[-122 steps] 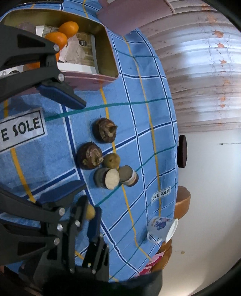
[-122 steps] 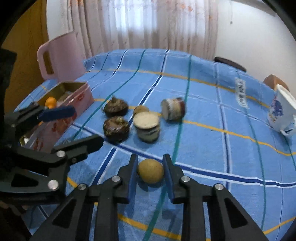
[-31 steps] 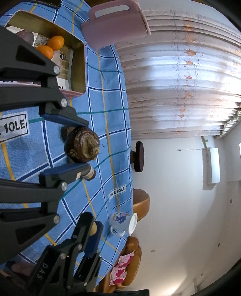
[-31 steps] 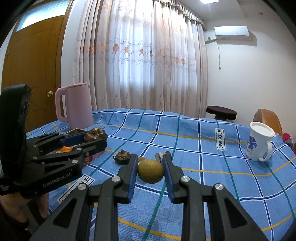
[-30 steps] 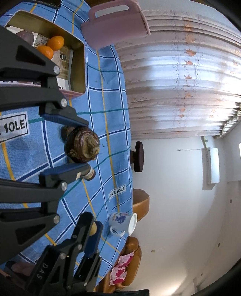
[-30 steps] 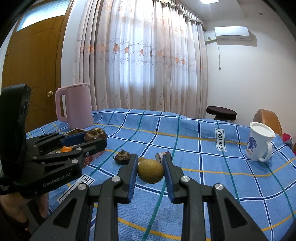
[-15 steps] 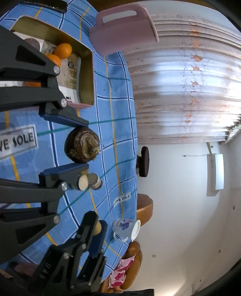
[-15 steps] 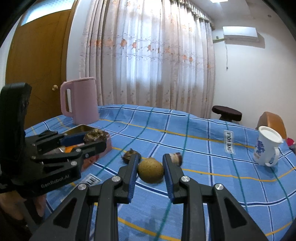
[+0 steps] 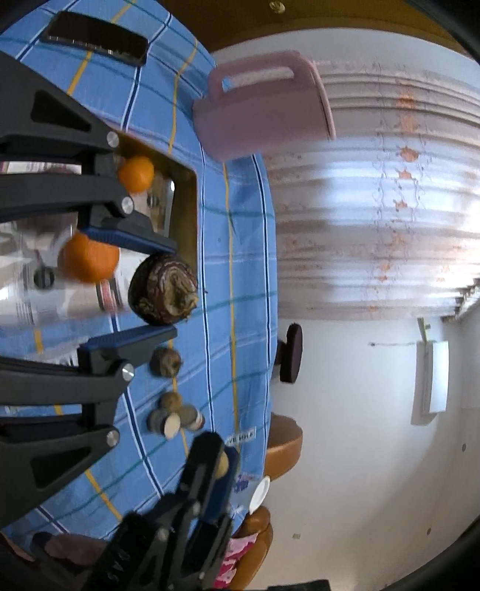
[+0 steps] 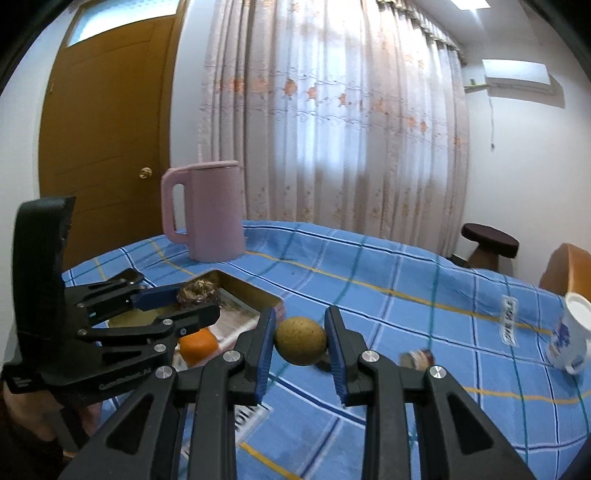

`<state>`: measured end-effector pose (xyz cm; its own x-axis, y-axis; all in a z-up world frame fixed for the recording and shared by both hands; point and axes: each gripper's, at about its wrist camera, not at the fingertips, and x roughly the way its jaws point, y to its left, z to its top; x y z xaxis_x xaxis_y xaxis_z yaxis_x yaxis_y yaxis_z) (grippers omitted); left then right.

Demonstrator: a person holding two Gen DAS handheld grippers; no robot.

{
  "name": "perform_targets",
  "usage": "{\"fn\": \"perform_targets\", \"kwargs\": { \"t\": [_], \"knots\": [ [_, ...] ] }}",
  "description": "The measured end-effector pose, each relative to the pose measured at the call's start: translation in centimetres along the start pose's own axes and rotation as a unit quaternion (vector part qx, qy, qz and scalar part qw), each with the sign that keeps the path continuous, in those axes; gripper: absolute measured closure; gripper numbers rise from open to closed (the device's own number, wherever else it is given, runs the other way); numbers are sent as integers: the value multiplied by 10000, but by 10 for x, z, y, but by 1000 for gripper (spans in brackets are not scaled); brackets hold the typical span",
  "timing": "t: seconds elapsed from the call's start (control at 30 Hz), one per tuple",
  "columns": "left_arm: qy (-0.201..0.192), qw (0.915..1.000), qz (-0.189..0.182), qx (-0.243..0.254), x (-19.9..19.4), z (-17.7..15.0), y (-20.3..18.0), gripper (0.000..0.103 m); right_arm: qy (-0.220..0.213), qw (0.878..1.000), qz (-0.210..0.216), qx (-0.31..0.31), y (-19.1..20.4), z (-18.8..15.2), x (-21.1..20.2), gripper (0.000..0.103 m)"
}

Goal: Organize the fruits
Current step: 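Lower both held brown fruits over the tin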

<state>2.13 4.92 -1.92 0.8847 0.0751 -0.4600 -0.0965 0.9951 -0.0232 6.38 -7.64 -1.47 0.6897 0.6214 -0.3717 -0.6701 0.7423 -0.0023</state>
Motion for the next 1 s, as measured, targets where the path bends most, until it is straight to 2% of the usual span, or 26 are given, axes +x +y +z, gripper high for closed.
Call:
{"fn": "perform_targets", "kwargs": {
  "t": [0.23,0.43,0.7,1.0],
  "knots": [
    [124,9990,355,-247,0,1,45,63,4,9992,341,-218,29,19,19,74],
    [241,9975,545,-386,0,-6,72,63,130,9973,671,-275,55,20,39,74],
    [415,9962,605,-465,2,-17,88,63,506,9930,987,-414,87,4,65,74],
    [623,9951,592,-479,8,-24,93,63,915,9887,1083,-497,97,-10,83,74]
  ]
}}
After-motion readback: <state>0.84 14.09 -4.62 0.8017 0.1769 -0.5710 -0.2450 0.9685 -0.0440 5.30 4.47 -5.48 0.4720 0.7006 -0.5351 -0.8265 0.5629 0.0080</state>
